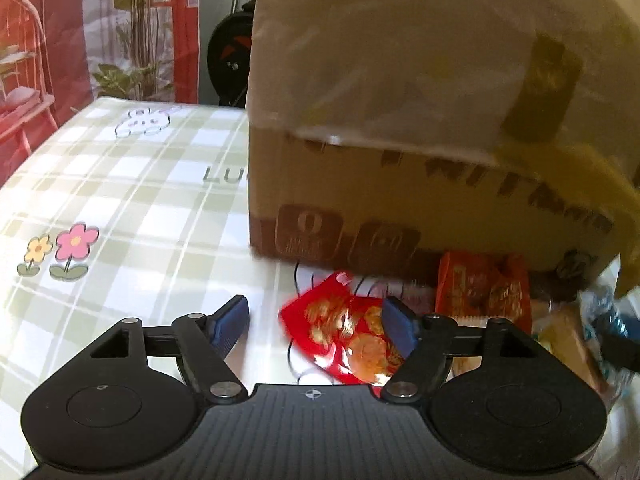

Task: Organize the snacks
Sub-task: 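Grasp the black-wrapped packet with the right gripper while the left grasps the red packet, then lift the black and red packets up over the box with both grippers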

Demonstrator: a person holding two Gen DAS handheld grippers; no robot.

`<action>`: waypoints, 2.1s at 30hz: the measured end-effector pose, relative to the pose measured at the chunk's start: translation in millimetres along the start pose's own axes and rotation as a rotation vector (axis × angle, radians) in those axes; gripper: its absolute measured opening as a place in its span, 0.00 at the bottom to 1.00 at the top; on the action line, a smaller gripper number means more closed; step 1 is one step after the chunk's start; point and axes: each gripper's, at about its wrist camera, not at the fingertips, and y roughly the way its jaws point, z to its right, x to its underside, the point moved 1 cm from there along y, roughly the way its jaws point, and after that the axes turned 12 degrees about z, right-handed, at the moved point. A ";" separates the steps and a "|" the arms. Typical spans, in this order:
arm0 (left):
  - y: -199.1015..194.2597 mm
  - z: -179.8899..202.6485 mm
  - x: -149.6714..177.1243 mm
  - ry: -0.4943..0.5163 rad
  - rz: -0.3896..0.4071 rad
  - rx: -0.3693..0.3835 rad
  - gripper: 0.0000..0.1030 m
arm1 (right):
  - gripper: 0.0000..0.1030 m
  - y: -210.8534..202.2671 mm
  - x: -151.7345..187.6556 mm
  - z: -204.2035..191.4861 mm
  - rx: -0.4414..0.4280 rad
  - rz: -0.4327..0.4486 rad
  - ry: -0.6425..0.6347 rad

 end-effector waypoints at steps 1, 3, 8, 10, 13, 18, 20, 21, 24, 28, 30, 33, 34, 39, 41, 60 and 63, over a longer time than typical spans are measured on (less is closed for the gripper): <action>-2.7 0.4 2.4 0.011 0.005 0.000 0.74 | 0.45 -0.2 0.3 -0.1 -0.002 0.000 0.001; -9.7 -1.0 7.1 0.047 0.011 -0.007 0.74 | 0.45 -0.5 1.5 -1.2 -0.004 0.002 0.002; -13.5 -4.8 8.9 0.036 0.017 -0.014 0.74 | 0.45 -0.2 3.0 -3.4 -0.009 0.004 0.003; -11.2 -4.3 6.6 0.022 0.014 -0.017 0.74 | 0.45 -0.7 2.8 -4.8 -0.011 0.002 0.001; -8.4 -3.1 5.0 0.026 0.017 -0.023 0.74 | 0.45 -1.5 3.1 -5.6 -0.015 0.001 0.003; -11.7 4.3 9.5 0.055 0.030 -0.027 0.71 | 0.45 -2.2 3.8 -4.8 -0.019 0.004 0.007; -16.6 6.4 10.3 0.055 0.040 0.012 0.40 | 0.45 -1.9 4.1 -5.3 -0.019 0.005 0.008; -19.9 8.9 9.5 0.050 0.042 0.019 0.39 | 0.45 -2.1 4.2 -5.4 -0.019 0.005 0.010; -30.4 13.4 10.6 0.057 0.068 0.029 0.31 | 0.45 -3.1 4.4 -5.9 -0.019 0.007 0.012; -45.5 16.2 12.1 0.054 0.096 0.050 0.21 | 0.44 -5.7 4.9 -7.7 -0.016 0.010 0.010; -55.4 15.6 12.4 0.061 0.115 0.062 0.17 | 0.44 -6.8 4.9 -7.8 -0.016 0.010 0.011; -64.7 19.7 15.3 0.075 0.125 0.076 0.11 | 0.44 -12.0 5.3 -8.5 -0.015 0.014 0.013; -67.4 20.5 17.4 0.077 0.123 0.079 0.10 | 0.44 -14.0 5.6 -9.0 -0.015 0.015 0.016; -79.8 21.0 28.4 0.074 0.125 0.087 0.10 | 0.44 -26.0 6.7 -12.4 -0.019 0.020 0.012; -84.0 19.8 29.8 0.069 0.123 0.094 0.09 | 0.44 -29.9 6.3 -13.0 -0.018 0.022 0.011; -145.2 6.8 -6.9 0.058 0.298 0.132 0.03 | 0.44 -74.0 -14.6 -30.2 -0.037 0.109 0.004; -158.8 9.4 -21.7 0.053 0.356 0.144 0.03 | 0.44 -82.8 -25.9 -34.7 -0.048 0.142 -0.002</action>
